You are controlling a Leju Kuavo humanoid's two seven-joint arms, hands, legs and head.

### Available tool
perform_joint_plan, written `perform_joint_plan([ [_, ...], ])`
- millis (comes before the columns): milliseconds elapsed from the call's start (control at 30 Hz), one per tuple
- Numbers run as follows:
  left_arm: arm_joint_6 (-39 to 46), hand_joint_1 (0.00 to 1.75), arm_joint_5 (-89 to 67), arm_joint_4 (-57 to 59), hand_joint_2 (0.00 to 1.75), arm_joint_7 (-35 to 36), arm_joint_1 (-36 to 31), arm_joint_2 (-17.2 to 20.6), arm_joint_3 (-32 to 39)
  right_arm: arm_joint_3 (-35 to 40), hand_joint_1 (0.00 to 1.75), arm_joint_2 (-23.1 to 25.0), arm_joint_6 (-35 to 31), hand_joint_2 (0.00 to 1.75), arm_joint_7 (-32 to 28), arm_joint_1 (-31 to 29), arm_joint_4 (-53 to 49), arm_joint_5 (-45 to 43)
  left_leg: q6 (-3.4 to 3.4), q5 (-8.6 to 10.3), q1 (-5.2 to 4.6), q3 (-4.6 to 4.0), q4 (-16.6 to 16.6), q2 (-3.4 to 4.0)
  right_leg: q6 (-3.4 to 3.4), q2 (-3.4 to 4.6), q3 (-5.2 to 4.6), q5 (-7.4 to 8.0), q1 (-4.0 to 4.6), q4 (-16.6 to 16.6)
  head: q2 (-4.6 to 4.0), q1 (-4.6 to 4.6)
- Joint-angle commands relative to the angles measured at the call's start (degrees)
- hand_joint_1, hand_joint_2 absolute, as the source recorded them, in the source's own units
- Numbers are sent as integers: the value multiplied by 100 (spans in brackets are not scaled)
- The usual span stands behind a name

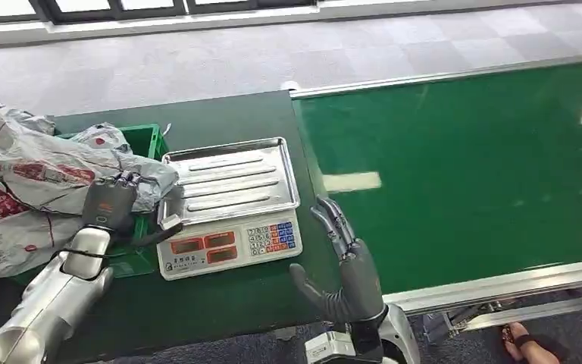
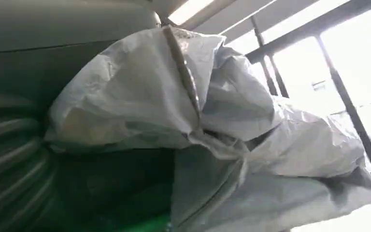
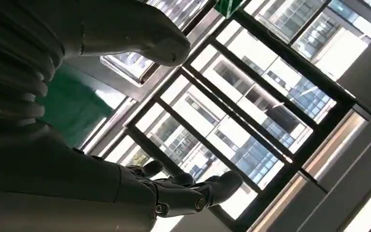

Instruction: Moved the parcel from conveyor to table for the left to box.

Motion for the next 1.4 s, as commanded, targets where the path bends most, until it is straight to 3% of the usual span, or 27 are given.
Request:
perform_joint_plan([
  [33,136,73,-351,668,175,336,-158,-9,274,214,0,-172,-13,175,47,-236,299,3,4,18,3,-12,-9,1,-8,13,-17,16,3,-5,0,0],
  [67,136,0,-351,647,175,541,-212,-13,377,221,0,-178,-32,175,70,-221,298,32,3,24,5,-16,-13,1,-14,15,-22,23,5,-9,0,0],
  [100,136,0,-325,175,175,624,-135,-12,684,225,0,-182,-61,175,83,-190,294,51,1,36,6,-25,-22,2,-15,21,-32,32,7,-16,0,0],
  [133,136,0,-308,-185,0,658,-52,-20,1008,221,0,-171,-84,175,101,-158,293,82,-8,31,9,-15,-18,-1,-19,13,-22,25,8,-6,0,0],
  [200,136,0,-285,-524,0,669,13,-50,1481,227,0,-139,-105,175,123,-121,298,135,-16,34,11,-17,-16,-8,-22,3,-27,21,11,0,0,0],
  [267,136,0,923,-1148,0,-209,163,-364,2545,220,0,-85,-165,175,166,-66,321,252,-18,46,18,-32,-20,-11,-27,7,-44,32,18,-7,0,-2],
  [300,136,0,2313,-960,0,-1261,22,-706,3323,197,0,-65,-217,175,179,-13,327,313,-26,52,16,-24,-17,-22,-33,-8,-56,31,18,2,0,-2],
  [367,-422,0,4352,-1034,0,-2281,-132,-1109,3979,188,0,-98,-280,175,173,41,353,345,-26,78,15,-25,-17,-36,-36,-17,-82,48,19,3,0,-2],
  [433,-909,0,6147,-1749,0,-2728,78,-1380,4000,245,0,-161,-359,175,180,-6,428,337,-17,83,17,-39,-21,-54,-31,-28,-88,52,27,-10,0,2],
  [500,-257,0,7030,-2583,0,-3016,444,-1438,3440,271,0,-172,-448,175,184,-15,473,332,-16,81,14,-39,-20,-45,-30,-18,-89,53,26,-10,0,0],
  [600,-558,0,8410,-3324,0,-2819,752,-1403,2943,304,0,-208,-539,175,214,34,455,325,-19,72,9,-43,-15,-24,-30,-6,-97,53,25,-4,0,0],
  [633,-1094,0,9264,-3923,0,-3288,1035,-1495,2832,281,0,-238,-618,0,232,139,415,344,-12,74,8,-44,-20,-37,-29,-14,-94,54,25,-13,0,-2],
  [800,-735,0,10147,-6714,0,-3777,2540,-1643,1468,289,0,-313,-864,0,198,438,181,427,-7,57,0,-43,-18,-19,-25,-1,-97,46,19,-13,0,0],
  [867,-721,0,10057,-7134,0,-3898,2720,-1609,1031,278,0,-220,-820,0,294,405,119,542,0,47,-1,-43,-14,-15,-21,1,-98,40,17,-10,0,0],
  [1133,-481,0,9672,-7097,0,-3794,2627,-1765,876,220,0,-99,-662,0,441,369,37,705,16,38,-6,-57,-14,-12,-6,5,-98,35,15,-11,0,2],
  [1167,-476,0,9690,-7079,0,-3679,2675,-1827,895,185,0,-82,-616,0,461,426,-28,757,10,31,-6,-94,-8,-7,-3,2,-101,31,15,-6,0,-2],
  [1400,-490,0,9689,-7034,0,-3693,2712,-1817,904,179,0,-92,-617,0,461,473,-69,775,17,29,-9,-85,-17,-10,-1,1,-91,29,13,-13,0,0],
])
